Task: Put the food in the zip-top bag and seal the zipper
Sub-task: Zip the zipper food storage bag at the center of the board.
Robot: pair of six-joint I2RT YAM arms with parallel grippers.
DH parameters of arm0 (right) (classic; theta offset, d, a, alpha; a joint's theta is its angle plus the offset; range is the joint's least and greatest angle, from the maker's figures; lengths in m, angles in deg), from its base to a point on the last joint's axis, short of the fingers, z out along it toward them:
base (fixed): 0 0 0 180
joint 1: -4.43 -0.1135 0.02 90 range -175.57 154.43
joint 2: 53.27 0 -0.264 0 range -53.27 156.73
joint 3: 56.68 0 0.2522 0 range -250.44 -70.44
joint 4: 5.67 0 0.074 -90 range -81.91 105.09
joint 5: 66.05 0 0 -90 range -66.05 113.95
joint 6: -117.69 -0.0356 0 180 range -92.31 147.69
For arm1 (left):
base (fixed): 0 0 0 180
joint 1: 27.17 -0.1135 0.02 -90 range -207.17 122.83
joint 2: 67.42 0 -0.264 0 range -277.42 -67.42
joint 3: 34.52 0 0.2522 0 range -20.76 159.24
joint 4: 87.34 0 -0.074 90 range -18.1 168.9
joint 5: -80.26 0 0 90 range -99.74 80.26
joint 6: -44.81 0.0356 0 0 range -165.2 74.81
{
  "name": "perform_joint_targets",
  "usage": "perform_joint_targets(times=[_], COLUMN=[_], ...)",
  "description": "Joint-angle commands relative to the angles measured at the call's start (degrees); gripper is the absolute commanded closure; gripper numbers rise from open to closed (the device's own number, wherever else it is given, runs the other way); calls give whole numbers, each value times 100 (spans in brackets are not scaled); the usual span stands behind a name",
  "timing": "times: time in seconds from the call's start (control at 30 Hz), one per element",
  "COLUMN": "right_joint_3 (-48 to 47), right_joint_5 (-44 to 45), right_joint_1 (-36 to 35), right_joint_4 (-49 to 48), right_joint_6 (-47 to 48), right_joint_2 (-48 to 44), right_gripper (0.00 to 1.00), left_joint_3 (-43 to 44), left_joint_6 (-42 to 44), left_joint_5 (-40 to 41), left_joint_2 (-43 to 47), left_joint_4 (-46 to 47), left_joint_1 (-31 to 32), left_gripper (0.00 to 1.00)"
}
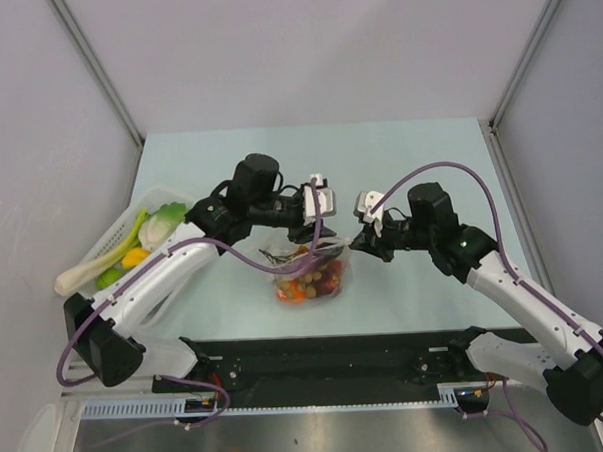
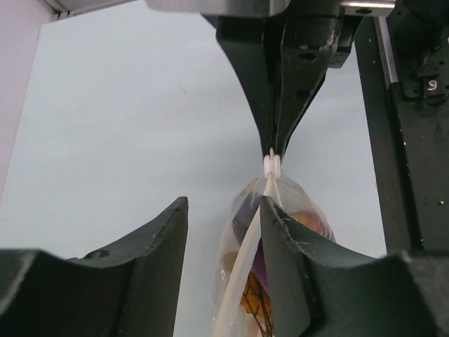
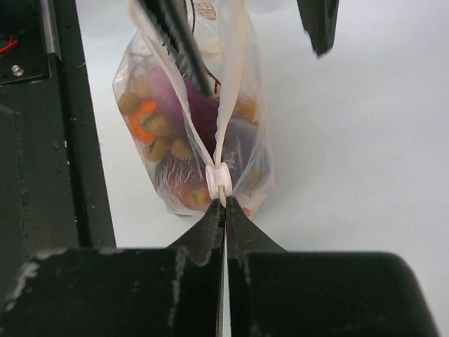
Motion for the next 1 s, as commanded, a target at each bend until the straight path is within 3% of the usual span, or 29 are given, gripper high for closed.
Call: perform_joint_targets(times=[0.0, 0.17, 0.67, 0.97], right_joint_3=[109, 233, 268, 268], right_joint_5=[269, 322, 463, 463], right_joint_1=[-18, -18, -27, -18], right_joint_4=[-326, -422, -615, -616], right_joint_6=[4, -136, -330, -286], right_joint_2=[-253, -411, -403, -403], right_gripper=[100, 100, 100, 100], left_joint_3=[199, 164, -3, 6], left_joint_6=[91, 154, -242, -409], left_joint_5=[-41, -85, -419, -217], left_joint_2=[-397, -626, -749, -758], left_joint_4=[-312, -251, 268, 294], left_joint_1=[299, 388, 572, 564], left_gripper=[47, 44, 53, 91])
